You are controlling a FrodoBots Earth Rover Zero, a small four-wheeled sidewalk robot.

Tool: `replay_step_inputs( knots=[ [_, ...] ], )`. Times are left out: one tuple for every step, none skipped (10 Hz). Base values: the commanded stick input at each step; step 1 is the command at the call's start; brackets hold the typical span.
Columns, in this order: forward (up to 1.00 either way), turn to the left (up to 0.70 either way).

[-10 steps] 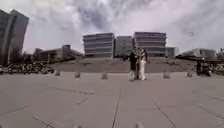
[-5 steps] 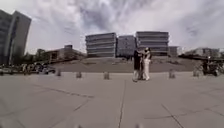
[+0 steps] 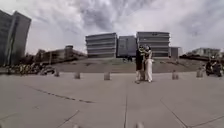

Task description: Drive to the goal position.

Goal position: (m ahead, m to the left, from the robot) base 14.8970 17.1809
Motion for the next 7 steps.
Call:
replay_step_inputs(
  knots=[
    [0.61, 0.14],
    [0.61, 0.15],
    [0.61, 0.15],
    [0.61, 0.15],
    [0.61, 0.15],
    [0.61, 0.15],
    [0.61, 0.15]
  ],
)
